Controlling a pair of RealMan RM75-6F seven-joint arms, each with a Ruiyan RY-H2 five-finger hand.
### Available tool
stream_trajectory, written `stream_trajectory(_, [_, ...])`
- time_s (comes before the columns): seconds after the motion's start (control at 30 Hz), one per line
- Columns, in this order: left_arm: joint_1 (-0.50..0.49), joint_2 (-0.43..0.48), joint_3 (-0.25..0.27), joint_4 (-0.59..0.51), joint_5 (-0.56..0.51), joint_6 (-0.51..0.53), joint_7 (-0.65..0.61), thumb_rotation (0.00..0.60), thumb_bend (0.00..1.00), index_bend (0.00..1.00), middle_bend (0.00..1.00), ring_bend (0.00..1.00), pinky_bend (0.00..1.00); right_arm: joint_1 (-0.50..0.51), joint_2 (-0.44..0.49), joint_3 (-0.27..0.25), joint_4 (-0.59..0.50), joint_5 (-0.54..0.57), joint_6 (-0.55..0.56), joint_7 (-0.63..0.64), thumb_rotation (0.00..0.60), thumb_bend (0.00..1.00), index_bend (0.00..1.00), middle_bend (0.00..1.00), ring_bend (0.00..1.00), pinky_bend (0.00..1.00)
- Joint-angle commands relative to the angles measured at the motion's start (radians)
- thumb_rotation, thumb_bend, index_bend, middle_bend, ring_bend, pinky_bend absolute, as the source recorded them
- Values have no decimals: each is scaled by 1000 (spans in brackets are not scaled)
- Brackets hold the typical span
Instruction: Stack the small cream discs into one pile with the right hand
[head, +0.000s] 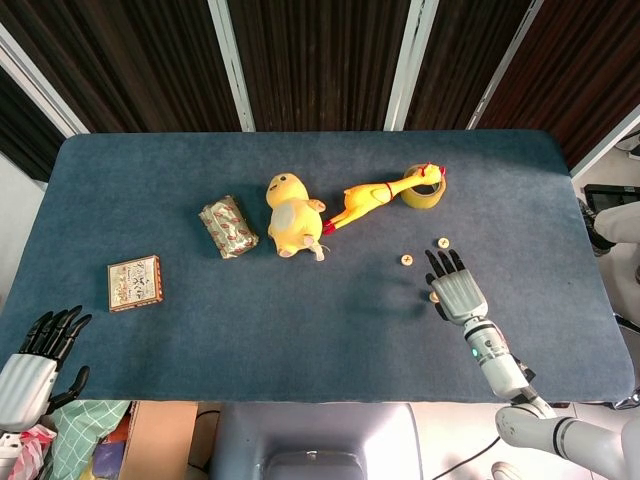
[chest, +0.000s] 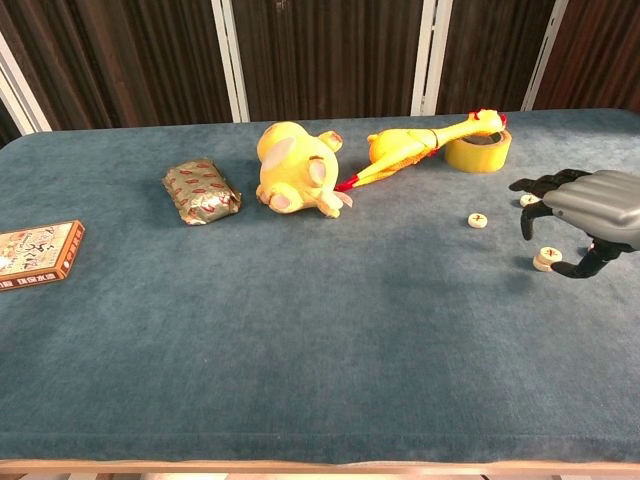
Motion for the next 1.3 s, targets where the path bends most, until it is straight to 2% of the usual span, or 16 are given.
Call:
stream_trajectory(0.03, [3, 2, 2, -1, 2, 3, 0, 600, 465, 0, 0, 0, 55, -21, 32, -5, -36, -23, 43, 28, 600, 460, 426, 88, 0, 0])
stream_trajectory(0.17, [7, 5, 6, -5, 4, 7, -1, 600, 464, 0, 0, 0, 55, -49, 69, -9, -45, -31, 78, 59, 600, 460, 415, 87, 0, 0])
stream_trajectory(0.3, [7, 5, 8, -7, 11, 8, 3, 600, 464, 0, 0, 0, 55, -61, 79, -16, -3, -3, 53, 70, 600, 460, 419, 87, 0, 0])
stream_trajectory(0.8, [0, 2, 6, -13, 5, -8, 16, 600, 464, 0, 0, 0, 54, -28, -16, -5, 210, 36, -62, 125, 600, 460, 511, 88, 0, 0])
stream_trajectory(1.3, [-12, -4, -3, -8, -10, -26, 14, 600, 464, 0, 0, 0, 55, -18, -35, 8, 254, 31, -79, 161, 600, 460, 564, 88, 0, 0])
